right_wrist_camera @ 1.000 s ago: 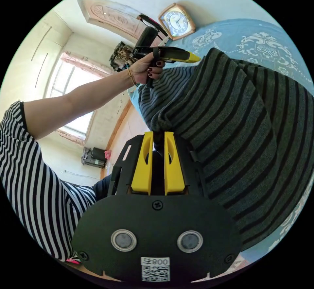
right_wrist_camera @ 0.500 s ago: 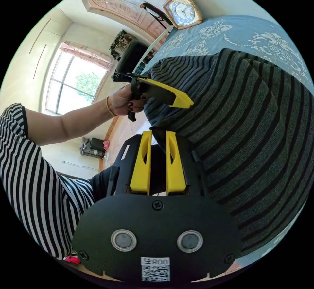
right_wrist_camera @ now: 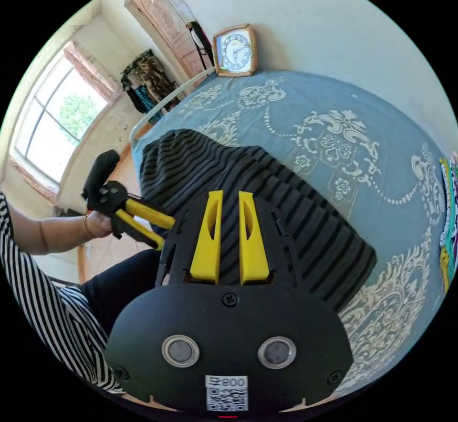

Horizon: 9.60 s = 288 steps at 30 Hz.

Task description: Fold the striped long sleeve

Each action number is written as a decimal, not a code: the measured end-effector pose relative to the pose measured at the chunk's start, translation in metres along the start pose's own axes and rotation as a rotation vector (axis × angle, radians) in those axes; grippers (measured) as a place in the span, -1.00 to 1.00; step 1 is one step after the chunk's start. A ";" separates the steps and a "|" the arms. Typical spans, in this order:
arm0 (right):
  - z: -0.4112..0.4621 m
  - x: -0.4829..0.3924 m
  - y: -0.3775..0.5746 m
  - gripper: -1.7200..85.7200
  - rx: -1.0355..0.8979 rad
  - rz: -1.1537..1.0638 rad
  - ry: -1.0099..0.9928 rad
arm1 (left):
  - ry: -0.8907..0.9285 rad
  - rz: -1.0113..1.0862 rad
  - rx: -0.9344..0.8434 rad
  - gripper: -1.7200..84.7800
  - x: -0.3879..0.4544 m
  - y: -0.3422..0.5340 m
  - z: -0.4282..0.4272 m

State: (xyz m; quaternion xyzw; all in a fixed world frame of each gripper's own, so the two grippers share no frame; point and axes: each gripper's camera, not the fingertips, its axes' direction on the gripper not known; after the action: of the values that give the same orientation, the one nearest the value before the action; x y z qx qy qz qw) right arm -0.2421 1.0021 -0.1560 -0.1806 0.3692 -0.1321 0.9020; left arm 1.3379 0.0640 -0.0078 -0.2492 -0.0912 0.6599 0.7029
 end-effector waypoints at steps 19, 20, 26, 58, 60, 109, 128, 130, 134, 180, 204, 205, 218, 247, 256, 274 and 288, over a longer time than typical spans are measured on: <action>0.020 -0.003 -0.033 -0.93 -0.080 -0.069 0.007 | -0.053 -0.005 0.074 -0.92 0.031 0.065 0.004; 0.034 0.004 -0.034 -0.93 -0.120 -0.051 0.010 | -0.019 -0.042 0.069 -0.91 0.024 0.068 0.012; 0.044 0.034 -0.031 -0.92 -0.152 0.012 -0.054 | -0.007 -0.077 0.098 -0.90 0.027 0.079 0.016; -0.112 0.234 0.273 -0.75 0.018 0.716 -0.318 | -0.093 0.260 0.112 -0.65 0.178 0.091 0.122; -0.105 0.245 0.282 -0.78 0.042 0.725 -0.408 | -0.106 0.306 0.088 -0.63 0.194 0.089 0.137; -0.116 0.251 0.078 -0.81 0.302 0.565 -0.643 | -0.011 0.110 0.467 -0.84 0.109 0.200 0.046; 0.081 -0.011 -0.248 -0.95 -0.011 0.183 -0.737 | 0.429 -0.565 0.985 -0.80 -0.144 0.375 -0.051; 0.100 -0.027 -0.257 -0.95 -0.047 0.162 -0.713 | 0.439 -0.650 1.027 -0.80 -0.169 0.392 -0.050; 0.133 -0.045 -0.256 -0.96 -0.140 0.117 -0.600 | 0.518 -0.736 1.016 -0.79 -0.205 0.410 -0.039; 0.298 -0.161 -0.458 -0.82 -0.285 -0.165 -0.447 | 0.135 -0.816 1.050 -0.75 -0.238 0.415 -0.138; 0.249 -0.042 -0.329 -0.95 -0.210 -0.091 -0.386 | -0.015 -0.718 0.911 -0.92 -0.236 0.373 -0.162; 0.241 -0.038 -0.321 -0.94 -0.188 -0.090 -0.388 | -0.006 -0.719 0.944 -0.90 -0.231 0.382 -0.165; 0.245 0.031 -0.108 -0.74 -0.252 0.414 -0.831 | 0.577 -0.711 0.714 -0.54 -0.233 0.375 -0.105; 0.219 0.158 -0.047 -0.62 -0.062 0.637 -0.924 | 1.035 -0.776 0.918 -0.65 -0.281 0.347 -0.077; 0.235 0.146 -0.046 -0.70 -0.125 0.625 -0.992 | 1.025 -0.765 0.890 -0.55 -0.277 0.339 -0.059; 0.104 0.114 0.071 -0.76 -0.066 0.537 -0.943 | 0.955 -0.824 1.000 -0.67 -0.238 0.353 -0.023; -0.104 0.107 0.294 -0.78 0.218 0.587 -0.869 | 0.950 -0.473 0.786 -0.68 -0.107 0.293 -0.005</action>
State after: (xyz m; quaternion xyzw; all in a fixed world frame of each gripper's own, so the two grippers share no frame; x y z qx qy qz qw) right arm -0.2110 1.2035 -0.4153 -0.0131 -0.0192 0.1750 0.9843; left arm 1.0692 -0.0401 -0.1287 -0.2114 0.4244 0.2899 0.8314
